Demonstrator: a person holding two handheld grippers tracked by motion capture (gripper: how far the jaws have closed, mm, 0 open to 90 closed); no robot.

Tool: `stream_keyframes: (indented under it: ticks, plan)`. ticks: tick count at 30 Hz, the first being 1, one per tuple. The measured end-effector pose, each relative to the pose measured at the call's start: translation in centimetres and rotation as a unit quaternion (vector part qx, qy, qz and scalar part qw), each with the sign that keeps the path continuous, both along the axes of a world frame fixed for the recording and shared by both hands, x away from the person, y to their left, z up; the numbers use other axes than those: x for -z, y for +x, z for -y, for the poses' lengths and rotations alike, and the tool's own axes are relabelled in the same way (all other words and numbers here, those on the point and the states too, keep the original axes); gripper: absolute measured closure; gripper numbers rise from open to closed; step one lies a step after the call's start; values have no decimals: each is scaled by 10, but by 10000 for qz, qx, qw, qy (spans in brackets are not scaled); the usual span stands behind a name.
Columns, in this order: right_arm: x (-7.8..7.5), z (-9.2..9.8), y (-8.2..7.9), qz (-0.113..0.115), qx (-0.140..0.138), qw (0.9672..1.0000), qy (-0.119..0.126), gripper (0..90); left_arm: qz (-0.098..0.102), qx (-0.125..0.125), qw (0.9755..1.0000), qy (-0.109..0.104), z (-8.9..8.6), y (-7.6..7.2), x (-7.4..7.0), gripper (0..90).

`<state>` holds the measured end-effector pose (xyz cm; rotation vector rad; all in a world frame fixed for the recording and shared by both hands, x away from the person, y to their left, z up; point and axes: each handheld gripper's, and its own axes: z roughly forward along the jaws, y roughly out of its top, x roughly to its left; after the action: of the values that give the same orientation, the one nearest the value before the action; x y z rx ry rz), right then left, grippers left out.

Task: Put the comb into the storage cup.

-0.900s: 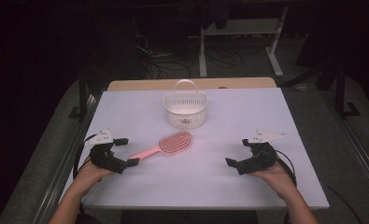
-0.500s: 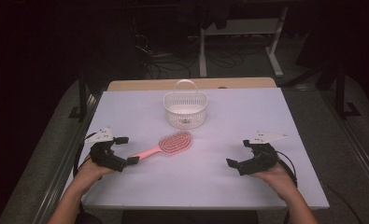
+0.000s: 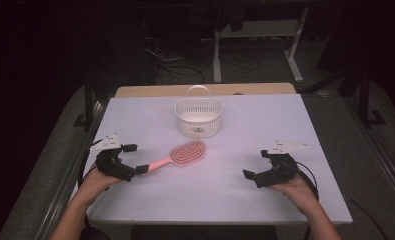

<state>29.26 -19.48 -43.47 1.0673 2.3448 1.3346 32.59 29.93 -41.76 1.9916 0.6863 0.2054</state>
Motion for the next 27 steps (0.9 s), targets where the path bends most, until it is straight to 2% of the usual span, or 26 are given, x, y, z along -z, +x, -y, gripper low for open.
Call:
stream_keyframes:
  ticks: [12, 27]
  plan:
    - [-1, -4, 0, 40, -55, 10000, -20, 0, 42, 35, 9997, -242, 0, 6, -6, 0]
    - [1, -3, 1, -3, -41, 10000, 29, 0, 67, 72, 9995, -309, 7, 14, -11, 0]
